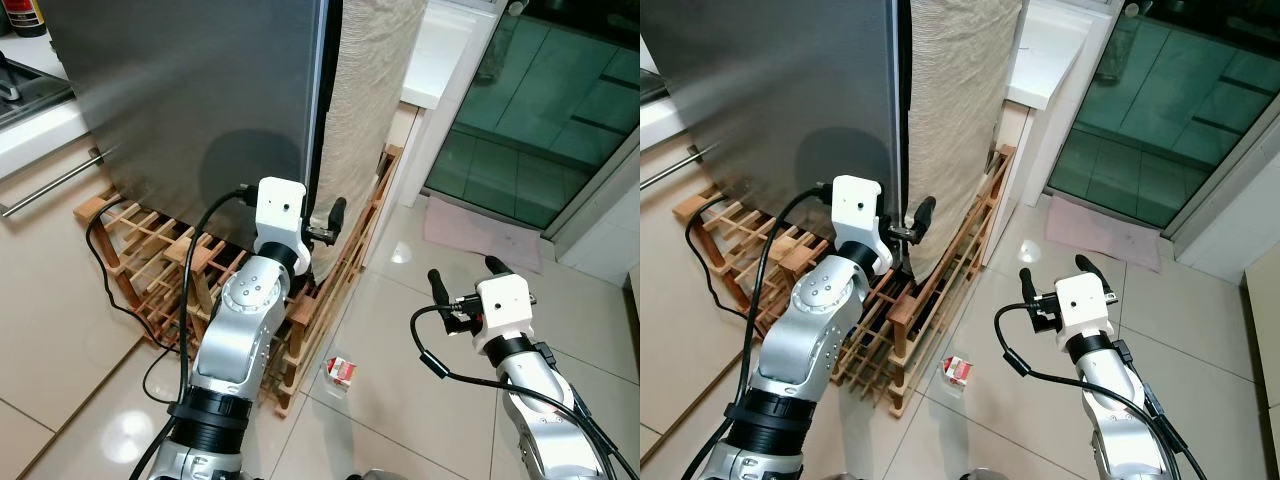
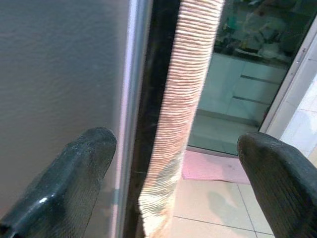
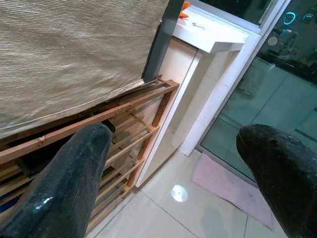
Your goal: Restocking fridge
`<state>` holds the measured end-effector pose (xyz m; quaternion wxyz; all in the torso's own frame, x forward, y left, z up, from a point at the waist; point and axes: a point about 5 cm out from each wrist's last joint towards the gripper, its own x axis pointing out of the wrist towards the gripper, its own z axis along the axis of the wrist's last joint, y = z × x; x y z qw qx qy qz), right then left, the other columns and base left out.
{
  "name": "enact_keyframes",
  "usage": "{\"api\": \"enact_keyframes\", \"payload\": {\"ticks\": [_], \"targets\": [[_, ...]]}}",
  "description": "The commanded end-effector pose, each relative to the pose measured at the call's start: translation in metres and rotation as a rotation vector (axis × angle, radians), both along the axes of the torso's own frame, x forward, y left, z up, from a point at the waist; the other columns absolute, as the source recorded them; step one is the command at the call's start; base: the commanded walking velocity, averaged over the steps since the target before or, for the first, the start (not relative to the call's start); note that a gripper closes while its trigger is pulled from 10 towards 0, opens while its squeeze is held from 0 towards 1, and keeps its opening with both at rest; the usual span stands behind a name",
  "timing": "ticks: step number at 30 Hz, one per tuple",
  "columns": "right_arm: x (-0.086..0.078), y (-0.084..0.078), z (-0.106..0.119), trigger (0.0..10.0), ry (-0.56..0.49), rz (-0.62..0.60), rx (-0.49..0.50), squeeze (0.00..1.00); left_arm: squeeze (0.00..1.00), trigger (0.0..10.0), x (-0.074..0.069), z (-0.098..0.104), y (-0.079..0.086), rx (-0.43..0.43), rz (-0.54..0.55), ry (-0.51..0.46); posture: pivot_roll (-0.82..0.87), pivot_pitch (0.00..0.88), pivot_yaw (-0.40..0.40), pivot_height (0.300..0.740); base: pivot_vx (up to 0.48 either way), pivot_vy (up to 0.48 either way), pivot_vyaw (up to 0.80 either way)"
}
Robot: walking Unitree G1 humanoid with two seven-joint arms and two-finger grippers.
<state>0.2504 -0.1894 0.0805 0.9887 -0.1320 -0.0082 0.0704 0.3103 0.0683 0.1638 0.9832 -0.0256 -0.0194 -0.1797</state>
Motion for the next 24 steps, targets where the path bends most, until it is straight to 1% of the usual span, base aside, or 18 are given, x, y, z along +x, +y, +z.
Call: {"api": "enact_keyframes", "payload": {"ticks": [1,6,7,8,9,10,11,12,14,17,19,21,23,24], "targets": [[-0.002,-0.006,0.002,10.0,-0.013,-0.02,-0.008,0.0,0.0,10.0,-0.004,0.006,-0.009,-0.001,-0.048,-0.02,-0.11,0.014,-0.07,0.732,0.0,0.0,0.0],[-0.002,-0.006,0.001,10.0,-0.013,-0.023,-0.007,0.0,0.0,10.0,-0.004,0.004,-0.012,0.006,-0.057,-0.019,-0.11,0.017,-0.07,0.732,0.0,0.0,0.0],[-0.002,-0.005,0.001,10.0,-0.013,-0.022,-0.006,0.0,0.0,10.0,-0.003,0.003,-0.015,0.009,-0.06,-0.018,-0.11,0.019,-0.07,0.732,0.0,0.0,0.0],[-0.002,-0.005,0.001,10.0,-0.013,-0.022,-0.005,0.0,0.0,10.0,-0.001,0.002,-0.022,0.019,-0.069,-0.02,-0.11,0.02,-0.069,0.732,0.0,0.0,0.0],[-0.002,-0.005,0.001,10.0,-0.013,-0.022,-0.005,0.0,0.0,10.0,-0.001,0.002,-0.022,0.019,-0.069,-0.02,-0.11,0.02,-0.069,0.732,0.0,0.0,0.0],[-0.002,-0.005,0.0,10.0,-0.011,-0.02,-0.005,0.0,0.0,10.0,0.001,0.0,-0.03,0.022,-0.08,-0.013,-0.11,0.021,-0.07,0.732,0.0,0.0,0.0],[-0.002,-0.005,0.0,10.0,-0.011,-0.02,-0.005,0.0,0.0,10.0,0.001,0.0,-0.03,0.022,-0.08,-0.013,-0.11,0.021,-0.07,0.732,0.0,0.0,0.0],[-0.002,-0.003,0.0,10.0,-0.012,-0.017,-0.005,0.0,0.0,10.0,0.002,0.002,-0.039,0.027,-0.099,-0.015,-0.12,0.023,-0.067,0.732,0.0,0.0,0.0],[-0.002,-0.003,0.001,10.0,-0.014,-0.016,-0.005,0.0,0.0,10.0,0.004,0.002,-0.044,0.029,-0.103,-0.014,-0.12,0.023,-0.066,0.732,0.0,0.0,0.0],[-0.002,-0.004,0.002,10.0,-0.017,-0.019,-0.005,0.0,0.0,10.0,0.008,0.002,-0.044,0.034,-0.096,-0.01,-0.13,0.029,-0.065,0.732,0.0,0.0,0.0],[-0.003,-0.005,0.001,10.0,-0.015,-0.022,-0.007,0.0,0.0,10.0,0.014,0.002,-0.041,0.048,-0.076,-0.011,-0.13,0.033,-0.064,0.732,0.0,0.0,0.0],[-0.004,-0.005,0.001,10.0,-0.014,-0.023,-0.008,0.0,0.0,10.0,0.016,0.002,-0.04,0.057,-0.066,-0.01,-0.13,0.034,-0.064,0.732,0.0,0.0,0.0],[-0.005,-0.006,0.001,10.0,-0.013,-0.024,-0.008,0.0,0.0,10.0,0.019,0.001,-0.036,0.07,-0.04,-0.003,-0.13,0.037,-0.064,0.732,0.0,0.0,0.0],[-0.005,-0.006,0.001,10.0,-0.011,-0.025,-0.01,0.0,0.0,10.0,0.023,-0.002,-0.032,0.1,0.002,0.016,-0.13,0.039,-0.062,0.732,0.0,0.0,0.0]]}}
